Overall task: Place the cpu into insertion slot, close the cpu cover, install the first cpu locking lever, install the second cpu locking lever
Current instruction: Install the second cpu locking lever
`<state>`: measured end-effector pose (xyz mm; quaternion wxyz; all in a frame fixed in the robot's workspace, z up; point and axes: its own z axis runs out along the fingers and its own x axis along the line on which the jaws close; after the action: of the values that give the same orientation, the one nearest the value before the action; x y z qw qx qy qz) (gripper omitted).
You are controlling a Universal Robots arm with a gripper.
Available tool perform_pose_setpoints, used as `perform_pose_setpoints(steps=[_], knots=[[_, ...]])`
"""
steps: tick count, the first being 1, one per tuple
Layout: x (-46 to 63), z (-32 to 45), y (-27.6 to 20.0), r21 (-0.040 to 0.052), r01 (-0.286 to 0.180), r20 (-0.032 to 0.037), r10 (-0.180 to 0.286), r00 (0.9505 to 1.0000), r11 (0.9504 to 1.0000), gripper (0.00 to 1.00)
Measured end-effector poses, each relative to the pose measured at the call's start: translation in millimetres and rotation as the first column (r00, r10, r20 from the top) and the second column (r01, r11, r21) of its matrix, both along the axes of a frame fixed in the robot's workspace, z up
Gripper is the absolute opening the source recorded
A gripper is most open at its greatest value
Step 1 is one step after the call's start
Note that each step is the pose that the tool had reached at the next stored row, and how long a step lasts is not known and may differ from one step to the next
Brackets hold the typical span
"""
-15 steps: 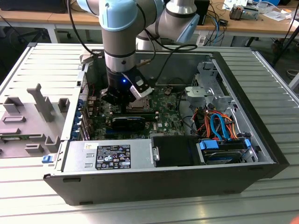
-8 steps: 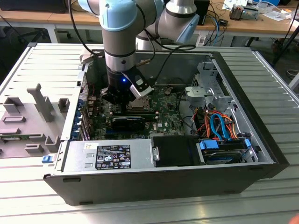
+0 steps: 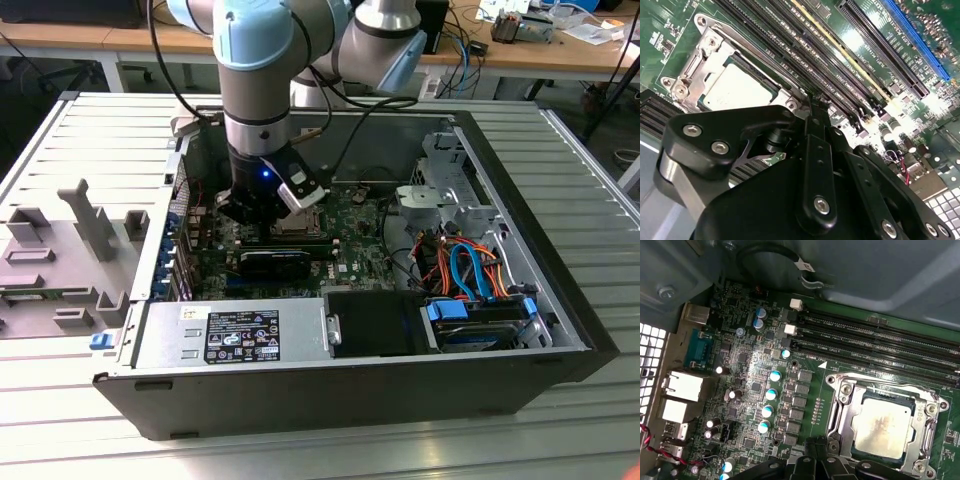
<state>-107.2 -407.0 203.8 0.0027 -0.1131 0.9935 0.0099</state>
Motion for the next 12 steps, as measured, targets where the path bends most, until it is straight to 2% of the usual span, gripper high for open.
perform_pose_setpoints(steps=[1, 2, 4, 6, 7, 12], knots=[[-0.2, 3.6, -0.2, -0.0015, 0.000, -0.0012, 0.000, 1.0000, 1.0000, 0.11], [1.0, 4.0, -0.2, -0.0013, 0.000, -0.0015, 0.000, 1.0000, 1.0000, 0.11], [9.3, 4.2, -0.2, -0.0018, 0.000, -0.0100, 0.000, 0.9999, 1.0000, 0.11], [28.3, 3.9, -0.2, -0.0016, 0.000, -0.0343, 0.000, 0.9994, 1.0000, 0.11], [35.2, 3.7, -0.2, -0.0017, 0.000, -0.0426, 0.000, 0.9991, 1.0000, 0.11], [55.8, 2.6, -0.2, 0.0001, 0.000, -0.0638, 0.000, 0.9980, 1.0000, 0.11]])
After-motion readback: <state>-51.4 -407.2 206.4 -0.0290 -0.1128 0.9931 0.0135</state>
